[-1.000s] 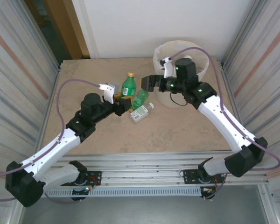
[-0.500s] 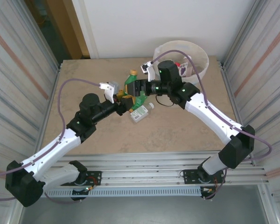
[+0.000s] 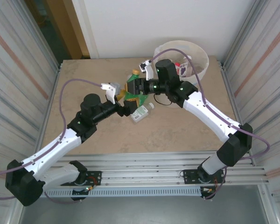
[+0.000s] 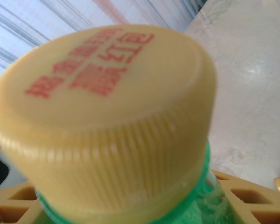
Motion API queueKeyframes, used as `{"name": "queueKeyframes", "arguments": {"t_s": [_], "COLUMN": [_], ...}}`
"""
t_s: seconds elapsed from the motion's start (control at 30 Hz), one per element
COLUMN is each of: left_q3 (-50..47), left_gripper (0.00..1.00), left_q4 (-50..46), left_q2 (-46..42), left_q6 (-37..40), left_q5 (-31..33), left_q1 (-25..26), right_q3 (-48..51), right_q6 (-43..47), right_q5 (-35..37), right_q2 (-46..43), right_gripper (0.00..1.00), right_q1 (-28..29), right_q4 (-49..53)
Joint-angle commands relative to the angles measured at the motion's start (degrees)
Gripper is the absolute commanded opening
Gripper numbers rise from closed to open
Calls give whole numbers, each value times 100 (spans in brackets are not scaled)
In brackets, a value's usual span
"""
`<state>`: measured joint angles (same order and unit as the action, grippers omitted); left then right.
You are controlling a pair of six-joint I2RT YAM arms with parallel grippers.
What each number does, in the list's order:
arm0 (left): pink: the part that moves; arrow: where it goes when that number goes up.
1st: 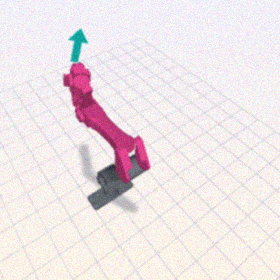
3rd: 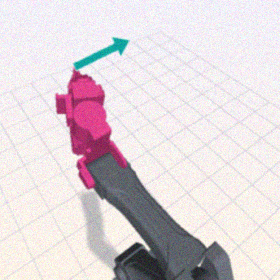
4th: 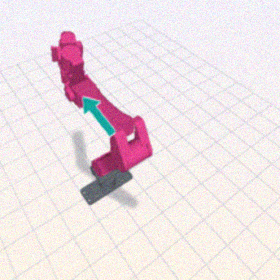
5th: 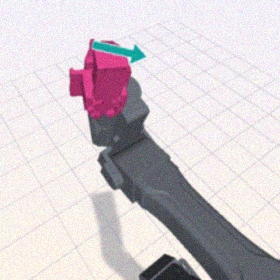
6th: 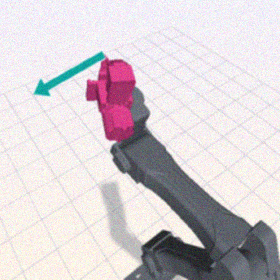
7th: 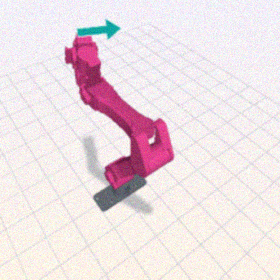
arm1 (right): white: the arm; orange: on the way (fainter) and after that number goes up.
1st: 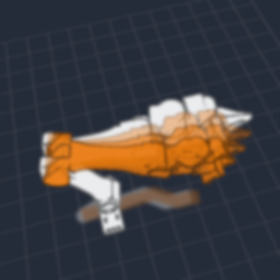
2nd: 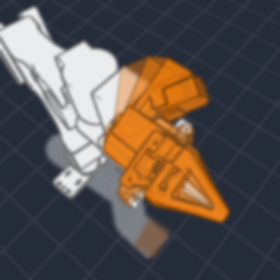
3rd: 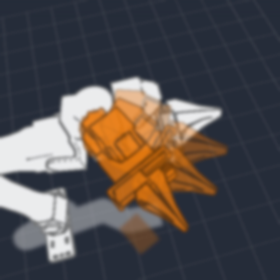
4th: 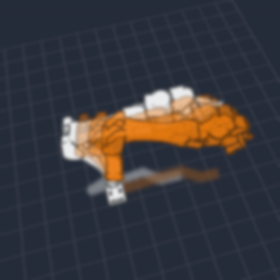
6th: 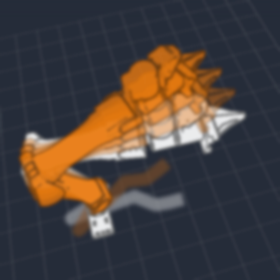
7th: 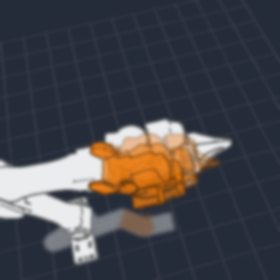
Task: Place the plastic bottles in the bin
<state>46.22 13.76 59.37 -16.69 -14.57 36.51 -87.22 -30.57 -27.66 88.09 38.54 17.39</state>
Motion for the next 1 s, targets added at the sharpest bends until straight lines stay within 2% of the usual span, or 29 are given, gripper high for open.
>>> {"name": "queueKeyframes", "arguments": {"t_s": [0.0,0.2,0.33,0.57,0.73,0.97], "left_q3": [23,-73,-174,-135,-153,-154], "left_gripper": [99,99,99,99,99,99], "left_q4": [145,84,-27,-535,-681,-925], "left_q2": [-307,-707,-897,-976,-965,-963], "left_q6": [34,43,42,17,-84,-141], "left_q5": [-166,-75,281,1103,1357,1587], "left_q1": [40,41,40,39,41,40], "right_q3": [-329,-961,-1471,-2239,-2915,-4028], "right_q6": [284,728,955,1053,1259,1603], "right_q5": [370,952,1304,996,910,1212], "right_q2": [-210,-439,-488,-128,483,1523], "right_gripper": [45,42,42,42,42,42], "right_q1": [-94,-634,-1282,-2514,-2908,-2953], "right_q4": [315,1142,1724,2154,2471,3473]}}
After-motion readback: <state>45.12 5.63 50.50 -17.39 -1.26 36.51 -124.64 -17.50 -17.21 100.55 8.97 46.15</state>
